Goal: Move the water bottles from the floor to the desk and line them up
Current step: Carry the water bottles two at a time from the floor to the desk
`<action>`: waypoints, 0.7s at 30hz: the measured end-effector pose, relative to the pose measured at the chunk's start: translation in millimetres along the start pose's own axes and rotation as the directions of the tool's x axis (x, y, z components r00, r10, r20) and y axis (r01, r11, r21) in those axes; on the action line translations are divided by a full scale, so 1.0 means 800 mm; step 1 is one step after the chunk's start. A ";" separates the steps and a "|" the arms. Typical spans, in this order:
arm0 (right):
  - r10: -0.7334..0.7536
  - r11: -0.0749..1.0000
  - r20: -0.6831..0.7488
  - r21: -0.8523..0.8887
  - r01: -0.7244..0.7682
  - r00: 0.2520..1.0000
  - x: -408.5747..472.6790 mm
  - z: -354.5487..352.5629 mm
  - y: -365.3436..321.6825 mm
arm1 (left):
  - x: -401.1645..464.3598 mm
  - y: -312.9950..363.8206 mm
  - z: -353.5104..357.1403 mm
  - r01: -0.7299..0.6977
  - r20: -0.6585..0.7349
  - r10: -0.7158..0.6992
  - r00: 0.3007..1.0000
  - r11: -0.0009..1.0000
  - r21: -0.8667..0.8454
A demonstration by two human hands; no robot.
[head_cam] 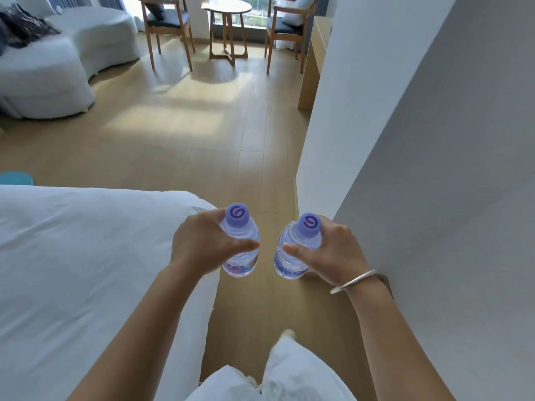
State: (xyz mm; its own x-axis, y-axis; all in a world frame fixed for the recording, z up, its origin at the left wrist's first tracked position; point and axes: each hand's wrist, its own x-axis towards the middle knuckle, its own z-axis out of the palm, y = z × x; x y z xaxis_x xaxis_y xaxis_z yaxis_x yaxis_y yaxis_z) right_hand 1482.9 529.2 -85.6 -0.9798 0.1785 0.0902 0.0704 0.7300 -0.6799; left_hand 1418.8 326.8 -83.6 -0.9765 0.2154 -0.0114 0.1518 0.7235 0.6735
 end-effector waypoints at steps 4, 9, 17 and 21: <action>-0.002 1.000 0.017 0.008 0.002 1.000 0.079 0.016 0.005 | 0.076 -0.012 0.003 0.013 -0.012 -0.013 1.000 1.000 0.011; 0.011 0.999 0.033 0.046 -0.013 0.999 0.201 0.032 0.023 | 0.195 -0.016 0.005 0.035 -0.006 -0.036 0.999 0.999 -0.028; 0.006 1.000 0.044 0.020 -0.006 0.999 0.423 0.024 0.048 | 0.416 0.014 -0.004 0.039 -0.074 -0.042 0.996 0.998 -0.039; 0.004 1.000 0.031 0.001 -0.004 1.000 0.512 0.010 0.057 | 0.508 0.033 -0.012 0.032 -0.079 -0.036 0.996 0.998 -0.054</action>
State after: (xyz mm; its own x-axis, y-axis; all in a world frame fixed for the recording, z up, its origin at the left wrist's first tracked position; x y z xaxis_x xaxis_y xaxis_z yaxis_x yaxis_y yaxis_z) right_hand 1083.3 630.4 -85.5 -0.9848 0.1613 0.0646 0.0746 0.7284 -0.6811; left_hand 1024.6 427.0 -63.7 -0.9903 0.1369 0.0227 0.1123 0.6938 0.7113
